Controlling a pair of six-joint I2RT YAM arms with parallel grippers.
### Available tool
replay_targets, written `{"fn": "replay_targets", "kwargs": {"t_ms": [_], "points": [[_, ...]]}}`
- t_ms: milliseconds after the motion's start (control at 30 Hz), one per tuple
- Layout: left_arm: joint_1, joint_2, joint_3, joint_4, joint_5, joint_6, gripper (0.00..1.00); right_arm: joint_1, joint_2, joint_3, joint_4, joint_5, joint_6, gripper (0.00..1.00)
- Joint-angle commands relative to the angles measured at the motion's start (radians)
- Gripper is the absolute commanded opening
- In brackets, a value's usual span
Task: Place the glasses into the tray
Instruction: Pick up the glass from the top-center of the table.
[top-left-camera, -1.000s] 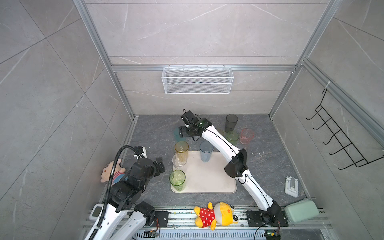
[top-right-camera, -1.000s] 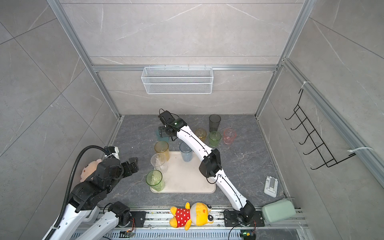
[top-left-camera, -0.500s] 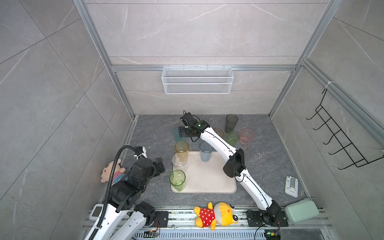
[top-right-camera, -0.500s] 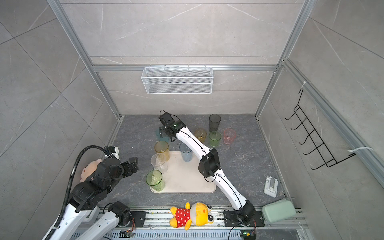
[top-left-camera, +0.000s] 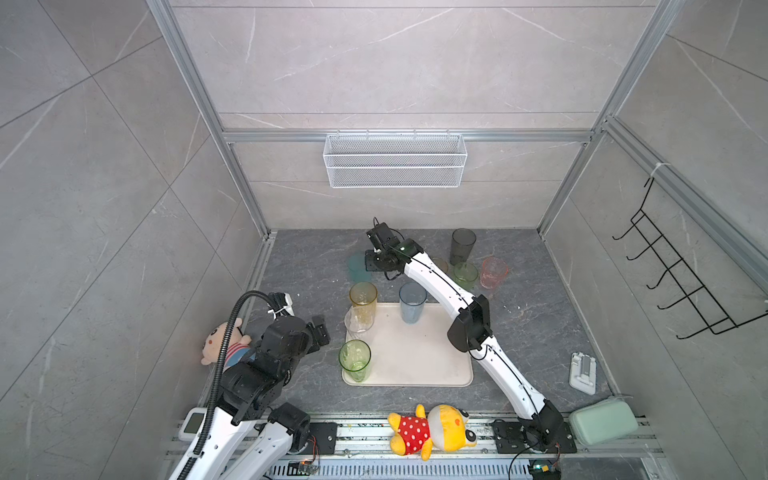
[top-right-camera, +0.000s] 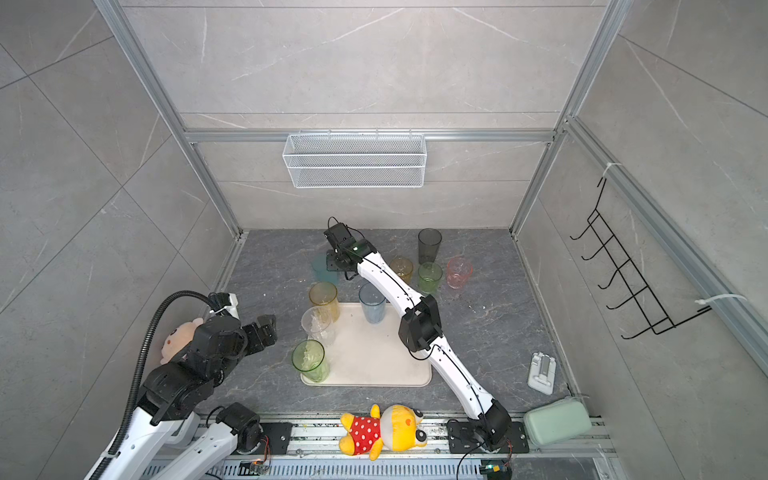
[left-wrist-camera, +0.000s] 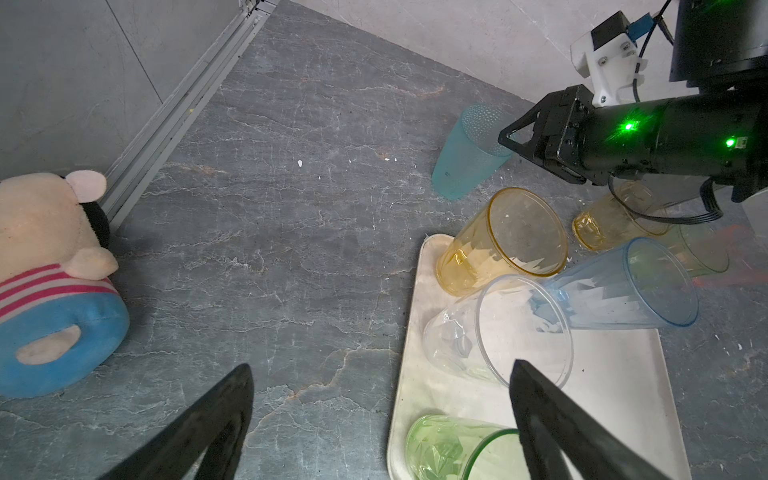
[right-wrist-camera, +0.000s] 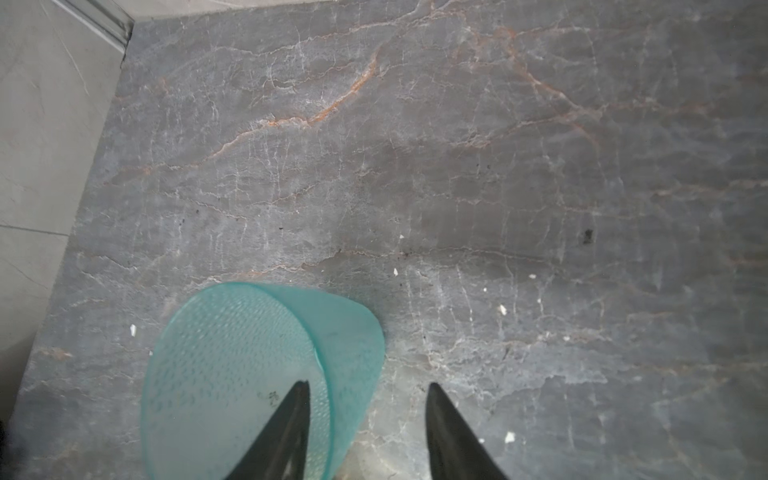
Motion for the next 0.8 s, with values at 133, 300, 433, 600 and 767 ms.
{"fn": "replay_targets", "kwargs": {"t_ms": [133,300,433,600,767], "points": [[0.006,-0.009,0.007,0.021,-0.019,0.006,0.96,0.000,0.027,0.015,0.008,-0.032,0.006,0.33],[0.006,-0.014,0.003,0.020,-0.019,0.003,0.96,0.000,0.023,0.015,0.007,-0.039,0.005,0.25],[0.006,-0.013,-0.002,0.020,-0.013,0.002,0.96,0.000,0.016,0.015,0.006,-0.050,0.004,0.17],[0.006,-0.020,-0.008,0.016,-0.012,-0.001,0.96,0.000,0.004,0.018,0.006,-0.056,0.005,0.08],[0.006,-0.032,-0.013,0.016,-0.013,-0.005,0.96,-0.001,-0.015,0.023,0.000,-0.071,0.000,0.01]]}}
